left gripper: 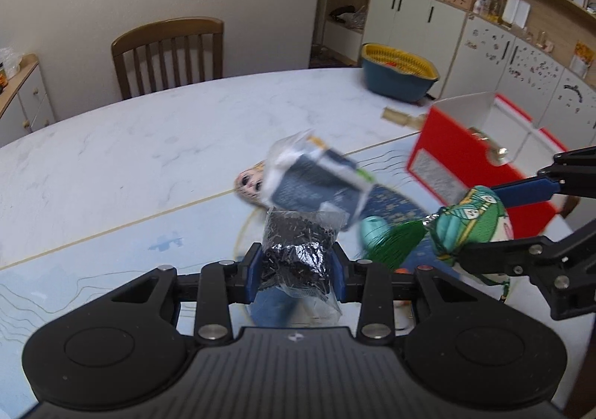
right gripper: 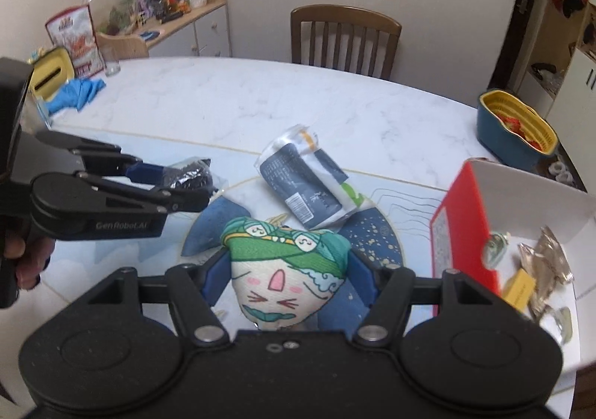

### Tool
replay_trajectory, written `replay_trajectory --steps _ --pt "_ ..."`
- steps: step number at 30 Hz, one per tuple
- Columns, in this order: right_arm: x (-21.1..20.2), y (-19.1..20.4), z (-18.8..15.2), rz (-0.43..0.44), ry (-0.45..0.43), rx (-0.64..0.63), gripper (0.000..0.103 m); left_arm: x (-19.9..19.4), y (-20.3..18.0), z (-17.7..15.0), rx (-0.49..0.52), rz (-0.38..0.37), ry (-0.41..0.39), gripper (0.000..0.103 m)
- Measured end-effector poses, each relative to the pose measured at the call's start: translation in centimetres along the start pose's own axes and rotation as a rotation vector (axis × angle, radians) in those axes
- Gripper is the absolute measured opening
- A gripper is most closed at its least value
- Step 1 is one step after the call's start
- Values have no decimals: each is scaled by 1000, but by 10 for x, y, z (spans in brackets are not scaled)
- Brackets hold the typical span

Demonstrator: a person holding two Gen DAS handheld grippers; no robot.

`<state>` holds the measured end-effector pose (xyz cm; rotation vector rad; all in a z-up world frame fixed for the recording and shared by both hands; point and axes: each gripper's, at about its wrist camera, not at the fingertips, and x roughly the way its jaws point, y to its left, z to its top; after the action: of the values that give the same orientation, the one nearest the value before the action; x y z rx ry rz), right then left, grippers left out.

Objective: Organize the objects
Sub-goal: 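Carry bead bag in left tool into shoebox while right tool carries plush doll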

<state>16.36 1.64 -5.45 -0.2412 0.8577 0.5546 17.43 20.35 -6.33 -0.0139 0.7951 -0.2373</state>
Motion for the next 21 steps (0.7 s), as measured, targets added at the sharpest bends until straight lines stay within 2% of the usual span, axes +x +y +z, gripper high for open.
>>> replay_trajectory --steps 9,21 --pt "-39 -31 -1 -16 -7 44 65 -25 -48 18 51 -23 -43 36" --pt "-79 -102 -7 -21 -49 41 65 -13 -120 50 75 20 -37 36"
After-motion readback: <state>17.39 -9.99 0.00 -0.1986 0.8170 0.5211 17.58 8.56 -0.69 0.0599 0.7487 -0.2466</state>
